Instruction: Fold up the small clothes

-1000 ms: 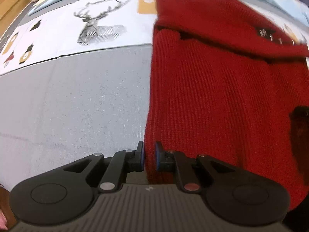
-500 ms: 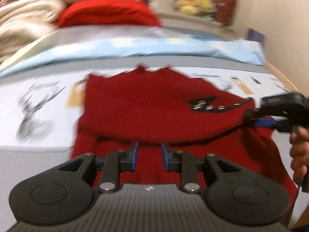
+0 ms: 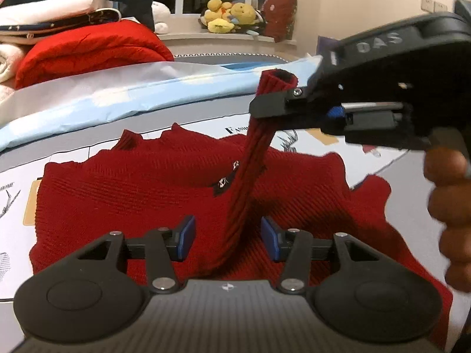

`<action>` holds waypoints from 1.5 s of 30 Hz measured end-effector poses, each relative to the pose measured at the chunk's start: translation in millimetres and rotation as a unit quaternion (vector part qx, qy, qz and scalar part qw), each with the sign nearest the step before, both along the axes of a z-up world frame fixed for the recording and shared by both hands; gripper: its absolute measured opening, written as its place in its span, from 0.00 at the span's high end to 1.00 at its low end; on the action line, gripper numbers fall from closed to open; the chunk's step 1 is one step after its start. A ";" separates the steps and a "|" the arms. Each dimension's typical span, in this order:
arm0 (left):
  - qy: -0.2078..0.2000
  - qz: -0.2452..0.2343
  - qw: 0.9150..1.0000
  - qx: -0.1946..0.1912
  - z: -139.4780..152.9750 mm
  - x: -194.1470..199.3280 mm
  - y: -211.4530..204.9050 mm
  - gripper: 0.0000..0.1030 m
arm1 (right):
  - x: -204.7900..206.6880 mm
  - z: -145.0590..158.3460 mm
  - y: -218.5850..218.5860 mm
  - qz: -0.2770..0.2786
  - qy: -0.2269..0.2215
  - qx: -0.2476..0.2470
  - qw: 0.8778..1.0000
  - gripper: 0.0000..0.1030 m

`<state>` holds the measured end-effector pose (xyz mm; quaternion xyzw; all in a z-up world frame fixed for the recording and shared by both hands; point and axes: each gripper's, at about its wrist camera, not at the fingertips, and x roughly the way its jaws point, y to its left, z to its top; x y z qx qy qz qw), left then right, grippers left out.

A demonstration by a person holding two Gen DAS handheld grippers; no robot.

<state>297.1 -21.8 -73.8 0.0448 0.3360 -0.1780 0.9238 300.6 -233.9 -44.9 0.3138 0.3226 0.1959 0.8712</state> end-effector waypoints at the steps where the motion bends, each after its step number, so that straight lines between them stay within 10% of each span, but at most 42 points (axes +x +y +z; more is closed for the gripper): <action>1: 0.001 0.001 1.000 -0.009 -1.5 4.5 2.4 0.55 | 1.1 0.4 2.0 0.009 0.000 0.007 1.000 0.91; 5: 0.006 0.004 1.000 -0.020 0.1 9.5 19.1 0.89 | 4.4 5.7 13.1 0.036 0.000 0.017 0.999 0.91; 12: 0.000 0.097 0.995 -0.030 18.5 31.0 77.2 0.91 | 12.2 6.9 34.7 0.054 0.001 -0.028 0.998 0.81; 15: 0.005 0.220 0.975 -0.021 27.5 45.2 142.6 0.91 | 10.2 5.3 44.1 0.035 0.000 -0.082 0.996 0.63; 17: 0.021 0.322 0.946 -0.018 27.4 49.5 198.7 0.91 | 10.6 4.3 50.7 0.018 0.003 -0.144 0.989 0.59; 20: 0.023 0.490 0.869 0.061 27.2 41.7 273.3 0.91 | 16.6 -6.9 53.1 -0.007 0.037 -0.206 0.978 0.57; 22: 0.026 0.589 0.803 0.090 29.9 29.2 313.4 0.90 | 21.2 -18.7 48.3 -0.030 0.072 -0.229 0.970 0.56; 24: 0.023 0.636 0.766 0.090 35.5 17.4 330.3 0.90 | 26.0 -27.6 40.2 -0.055 0.106 -0.235 0.965 0.55; 26: 0.010 0.616 0.785 0.061 41.0 16.7 320.8 0.88 | 26.2 -37.1 32.6 -0.074 0.132 -0.241 0.959 0.55; 30: 0.025 0.448 0.894 -0.009 34.1 40.4 260.7 0.75 | 24.2 -48.0 22.6 -0.088 0.155 -0.242 0.954 0.55; 33: 0.068 0.359 0.929 -0.063 15.3 48.0 224.6 0.73 | 26.6 -45.9 24.3 -0.090 0.151 -0.243 0.954 0.55; 37: 0.139 0.303 0.941 -0.057 -18.2 56.3 190.0 0.69 | 25.9 -40.9 18.4 -0.099 0.148 -0.231 0.956 0.55; 40: 0.243 0.293 0.925 -0.001 -57.1 67.0 176.1 0.65 | 25.5 -36.3 7.5 -0.116 0.146 -0.220 0.958 0.55; 45: 0.217 0.304 0.928 0.002 -39.8 59.7 162.0 0.64 | 22.5 -24.5 -18.4 -0.166 0.138 -0.201 0.956 0.55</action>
